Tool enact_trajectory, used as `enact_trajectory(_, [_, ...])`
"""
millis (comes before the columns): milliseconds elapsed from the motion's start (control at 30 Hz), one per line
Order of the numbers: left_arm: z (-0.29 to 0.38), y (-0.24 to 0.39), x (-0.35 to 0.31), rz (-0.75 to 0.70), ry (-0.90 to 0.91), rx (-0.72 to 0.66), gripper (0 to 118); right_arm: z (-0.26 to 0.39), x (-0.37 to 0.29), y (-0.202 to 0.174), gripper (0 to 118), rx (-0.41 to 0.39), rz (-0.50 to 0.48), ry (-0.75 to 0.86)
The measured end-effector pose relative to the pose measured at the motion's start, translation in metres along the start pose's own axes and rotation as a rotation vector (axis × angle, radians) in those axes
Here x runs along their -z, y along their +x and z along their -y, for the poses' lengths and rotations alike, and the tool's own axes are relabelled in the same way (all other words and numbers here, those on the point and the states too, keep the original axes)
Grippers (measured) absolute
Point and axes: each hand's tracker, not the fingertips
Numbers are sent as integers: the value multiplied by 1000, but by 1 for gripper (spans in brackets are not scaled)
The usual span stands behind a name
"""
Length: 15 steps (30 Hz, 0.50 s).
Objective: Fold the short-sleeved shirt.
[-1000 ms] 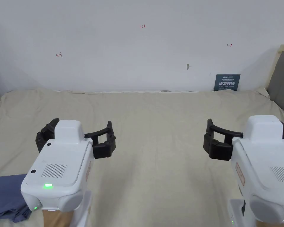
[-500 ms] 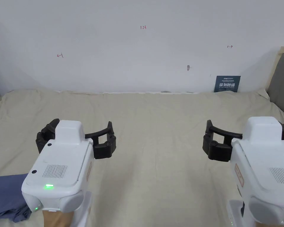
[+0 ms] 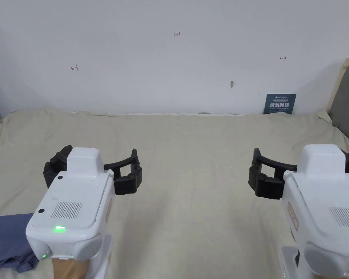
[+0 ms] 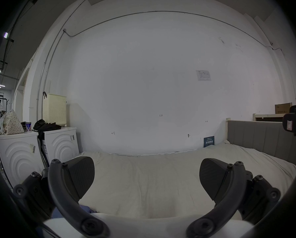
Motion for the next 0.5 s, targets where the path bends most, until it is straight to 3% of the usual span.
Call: enact_trajectory(500, [3,1,0,9,2,3,118,1,2,0,118,2,-1,-1])
